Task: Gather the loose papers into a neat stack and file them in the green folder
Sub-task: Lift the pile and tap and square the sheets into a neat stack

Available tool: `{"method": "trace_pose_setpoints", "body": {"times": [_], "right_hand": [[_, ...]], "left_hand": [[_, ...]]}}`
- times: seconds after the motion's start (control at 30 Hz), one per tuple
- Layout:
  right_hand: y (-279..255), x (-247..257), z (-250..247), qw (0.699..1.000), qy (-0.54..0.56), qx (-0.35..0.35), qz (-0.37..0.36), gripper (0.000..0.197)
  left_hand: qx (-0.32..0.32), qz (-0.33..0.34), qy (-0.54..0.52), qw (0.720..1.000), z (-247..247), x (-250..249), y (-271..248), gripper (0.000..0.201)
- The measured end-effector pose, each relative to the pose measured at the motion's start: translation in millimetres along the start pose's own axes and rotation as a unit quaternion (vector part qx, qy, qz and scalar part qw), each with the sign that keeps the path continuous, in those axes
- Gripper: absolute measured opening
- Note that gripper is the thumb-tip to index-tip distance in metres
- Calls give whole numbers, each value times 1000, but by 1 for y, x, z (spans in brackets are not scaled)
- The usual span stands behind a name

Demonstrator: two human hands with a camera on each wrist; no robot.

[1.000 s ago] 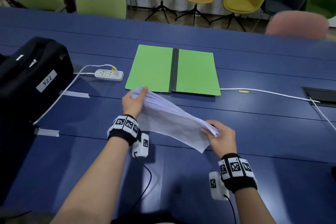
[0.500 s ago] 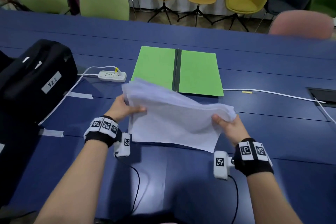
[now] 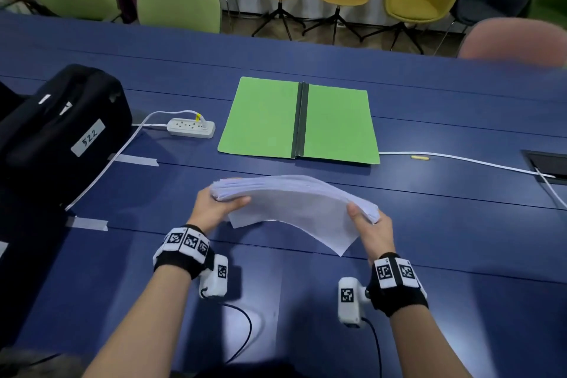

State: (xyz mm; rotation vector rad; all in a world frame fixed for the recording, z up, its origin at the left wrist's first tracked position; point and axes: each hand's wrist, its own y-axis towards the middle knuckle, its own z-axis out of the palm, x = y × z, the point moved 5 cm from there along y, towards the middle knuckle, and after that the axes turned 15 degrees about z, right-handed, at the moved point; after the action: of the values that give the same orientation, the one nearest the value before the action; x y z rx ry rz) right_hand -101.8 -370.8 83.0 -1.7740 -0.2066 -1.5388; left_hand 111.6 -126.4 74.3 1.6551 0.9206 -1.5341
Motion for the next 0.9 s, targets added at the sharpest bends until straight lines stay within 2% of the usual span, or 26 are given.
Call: {"method": "trace_pose_setpoints", "body": {"times": [0.07,0.13,0.2,0.27,0.37,0.47,0.53,0.57,0.63,0.7,0.8,0.87,0.9], "right_hand": [[-1,4,-2,999,36,-23,-6,18],[0,5,-4,997,57,-42,-5,29],[1,5,-5,996,62,-60,0,21],[5,2,-8,993,90,-70,13,14],[8,1,-8,990,121,-61,23,15],[8,3,-1,997,77,-3,16,42],[7,0,0,997,70,41,5,47],[8,-3,-3,997,59,46,7,48],[12,-12,-9,999,12,42,27,45],[13,-16,-8,997,-37,42,48,34],[14,-12,-1,997,-26,26,63,18],[12,-1,4,998,-3,26,50,11],[11,6,3,999,18,32,33,18]], "left_hand": [[36,-2,-37,999,-9,-3,7,71],[86,-11,-34,996,-15,-7,17,83],[145,-19,1,989,-11,-12,23,85],[151,-19,22,988,-5,-14,27,81],[62,-7,25,998,3,-12,29,61],[-1,-15,13,1000,17,-10,24,43],[-57,-30,-32,997,17,-7,20,37],[-93,-34,-50,994,14,-4,20,43],[-128,-37,-77,988,14,-5,20,52],[-146,-41,-74,986,21,-11,19,41],[-190,-36,-64,979,35,-26,16,54],[-199,8,-85,976,43,-41,14,44],[-192,41,-90,976,45,-49,13,38]]}}
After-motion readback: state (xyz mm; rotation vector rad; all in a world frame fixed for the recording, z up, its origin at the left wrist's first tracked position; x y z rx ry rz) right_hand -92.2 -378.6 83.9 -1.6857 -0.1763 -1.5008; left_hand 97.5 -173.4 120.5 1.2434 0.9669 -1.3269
